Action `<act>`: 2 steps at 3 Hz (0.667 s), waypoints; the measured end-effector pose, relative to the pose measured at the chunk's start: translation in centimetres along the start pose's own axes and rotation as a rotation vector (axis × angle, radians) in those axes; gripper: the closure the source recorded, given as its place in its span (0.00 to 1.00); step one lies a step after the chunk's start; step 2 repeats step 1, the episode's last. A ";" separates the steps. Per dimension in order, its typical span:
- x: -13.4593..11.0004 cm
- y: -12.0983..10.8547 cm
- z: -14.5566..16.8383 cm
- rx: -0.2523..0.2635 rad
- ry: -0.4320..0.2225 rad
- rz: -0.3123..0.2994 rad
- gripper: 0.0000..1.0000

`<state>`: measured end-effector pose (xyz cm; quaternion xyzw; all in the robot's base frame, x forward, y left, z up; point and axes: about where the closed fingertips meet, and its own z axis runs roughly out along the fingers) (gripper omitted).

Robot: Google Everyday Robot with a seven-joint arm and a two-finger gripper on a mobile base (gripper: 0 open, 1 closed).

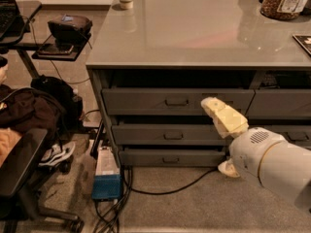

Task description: Close top drawer

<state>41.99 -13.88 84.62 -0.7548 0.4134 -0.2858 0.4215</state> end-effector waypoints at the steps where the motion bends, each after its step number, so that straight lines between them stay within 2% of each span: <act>1: 0.0 0.0 0.0 0.000 0.000 0.000 0.00; 2: 0.0 0.0 0.0 0.000 0.000 0.000 0.00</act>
Offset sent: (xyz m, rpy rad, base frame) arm 0.0000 0.0000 0.0000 0.0000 0.0000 0.0000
